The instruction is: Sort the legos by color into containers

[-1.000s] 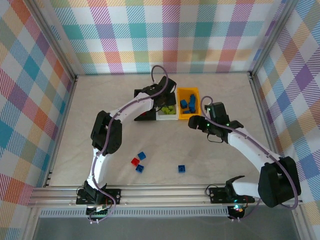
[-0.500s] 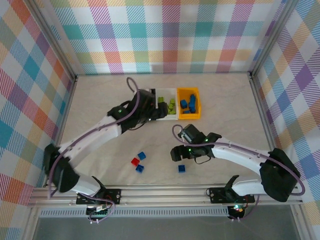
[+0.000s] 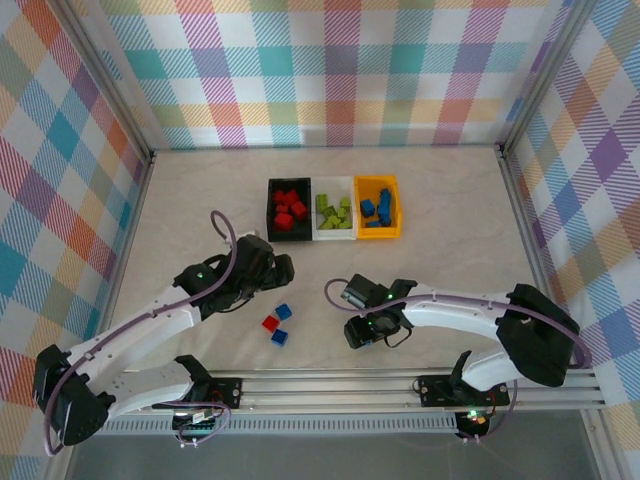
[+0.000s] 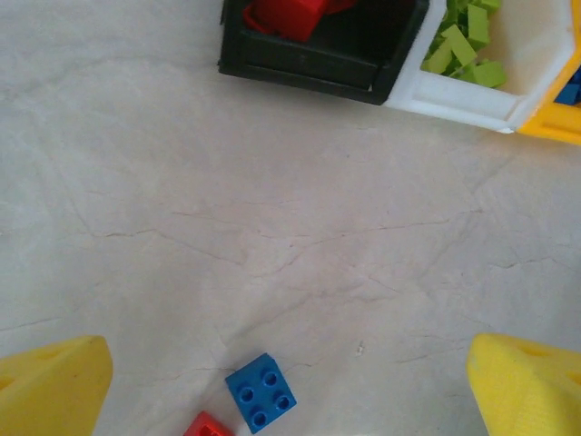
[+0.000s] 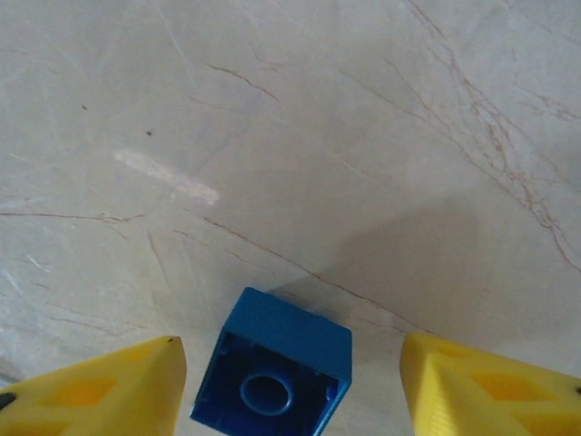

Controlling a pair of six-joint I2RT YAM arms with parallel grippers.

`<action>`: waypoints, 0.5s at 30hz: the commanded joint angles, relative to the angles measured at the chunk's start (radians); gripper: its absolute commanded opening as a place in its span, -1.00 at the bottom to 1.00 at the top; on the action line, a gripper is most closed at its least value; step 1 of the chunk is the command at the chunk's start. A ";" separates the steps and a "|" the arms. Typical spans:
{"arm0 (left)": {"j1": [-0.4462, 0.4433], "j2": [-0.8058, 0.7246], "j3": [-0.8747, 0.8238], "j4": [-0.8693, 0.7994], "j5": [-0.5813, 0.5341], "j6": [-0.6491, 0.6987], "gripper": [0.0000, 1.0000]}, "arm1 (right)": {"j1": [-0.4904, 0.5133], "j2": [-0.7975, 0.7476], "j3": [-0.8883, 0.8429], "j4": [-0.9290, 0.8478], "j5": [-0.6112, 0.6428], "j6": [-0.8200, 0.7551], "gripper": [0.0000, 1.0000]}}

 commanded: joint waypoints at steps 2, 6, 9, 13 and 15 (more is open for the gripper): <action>0.001 -0.029 -0.008 -0.040 -0.040 -0.014 1.00 | 0.025 0.023 -0.001 -0.029 0.024 0.017 0.13; 0.000 -0.026 -0.005 -0.042 -0.043 -0.010 1.00 | 0.029 0.035 0.001 -0.015 0.032 0.023 -0.04; 0.000 -0.025 0.000 -0.041 -0.043 -0.004 1.00 | 0.028 0.029 0.007 -0.012 0.035 0.024 -0.16; 0.000 -0.022 0.012 -0.042 -0.039 0.017 1.00 | 0.029 -0.010 0.013 -0.011 0.043 0.017 -0.30; 0.000 -0.022 0.017 -0.045 -0.039 0.031 1.00 | 0.026 -0.046 0.030 -0.022 0.060 0.002 -0.32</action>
